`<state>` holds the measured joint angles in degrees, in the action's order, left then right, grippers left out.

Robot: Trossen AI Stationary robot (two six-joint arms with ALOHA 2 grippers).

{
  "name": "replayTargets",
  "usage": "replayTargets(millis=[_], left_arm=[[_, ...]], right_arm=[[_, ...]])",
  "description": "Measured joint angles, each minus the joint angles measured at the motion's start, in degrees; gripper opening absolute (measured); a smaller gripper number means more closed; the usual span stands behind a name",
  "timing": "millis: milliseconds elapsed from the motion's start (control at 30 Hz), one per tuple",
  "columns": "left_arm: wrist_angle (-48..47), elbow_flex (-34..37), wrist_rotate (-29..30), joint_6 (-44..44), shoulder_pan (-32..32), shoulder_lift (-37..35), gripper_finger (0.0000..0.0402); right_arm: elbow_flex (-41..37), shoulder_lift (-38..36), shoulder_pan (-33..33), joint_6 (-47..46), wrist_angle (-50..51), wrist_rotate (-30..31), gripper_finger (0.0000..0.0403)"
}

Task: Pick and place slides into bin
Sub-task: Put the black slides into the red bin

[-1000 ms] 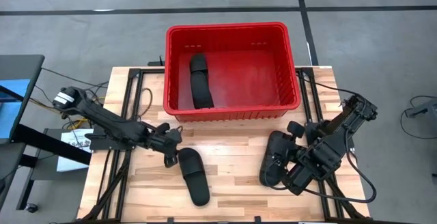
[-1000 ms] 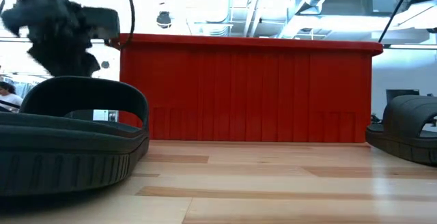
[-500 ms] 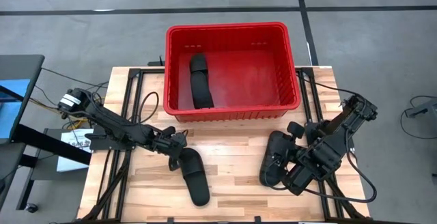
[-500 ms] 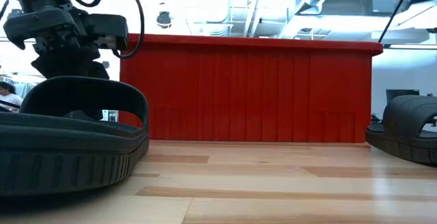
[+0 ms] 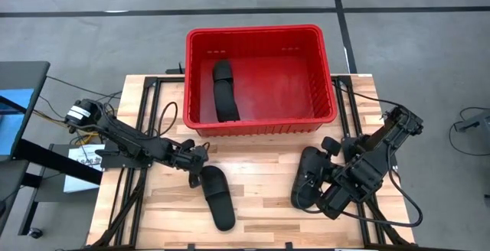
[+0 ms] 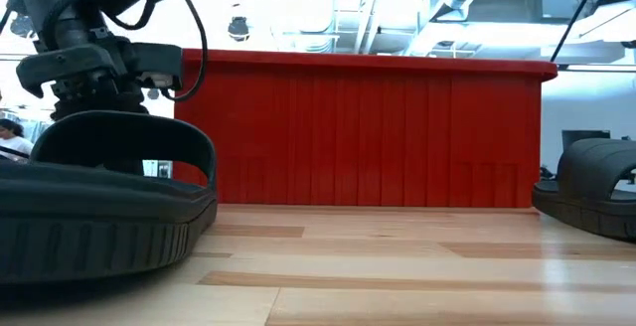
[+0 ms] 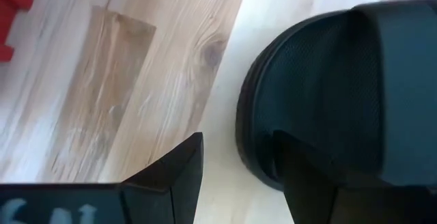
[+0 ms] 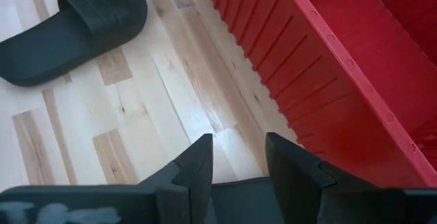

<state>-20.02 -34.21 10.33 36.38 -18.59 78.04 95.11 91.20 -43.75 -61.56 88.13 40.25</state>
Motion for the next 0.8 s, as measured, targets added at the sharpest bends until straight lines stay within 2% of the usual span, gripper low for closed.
replayTargets(millis=[200,433,533,667,800], left_arm=[[1.17,0.74,0.36,0.0,0.36,1.17,0.0166],[5.68,0.31,-0.94,-0.12,0.7,7.79,0.0162],[5.7,0.3,0.02,1.93,0.59,8.37,0.0128],[5.56,0.56,-0.92,2.46,0.71,7.3,0.003],[5.65,0.81,-1.69,4.43,0.74,5.69,0.0013]], right_arm=[[0.0,0.0,0.02,0.0,-0.34,0.0,0.0129],[0.0,0.0,0.02,0.0,-0.37,0.02,0.0129],[0.0,0.0,0.0,0.0,-0.4,0.02,0.0129],[0.0,0.0,0.0,0.0,-0.41,0.02,0.0129],[0.0,0.0,0.0,0.0,-0.41,0.02,0.0129]])
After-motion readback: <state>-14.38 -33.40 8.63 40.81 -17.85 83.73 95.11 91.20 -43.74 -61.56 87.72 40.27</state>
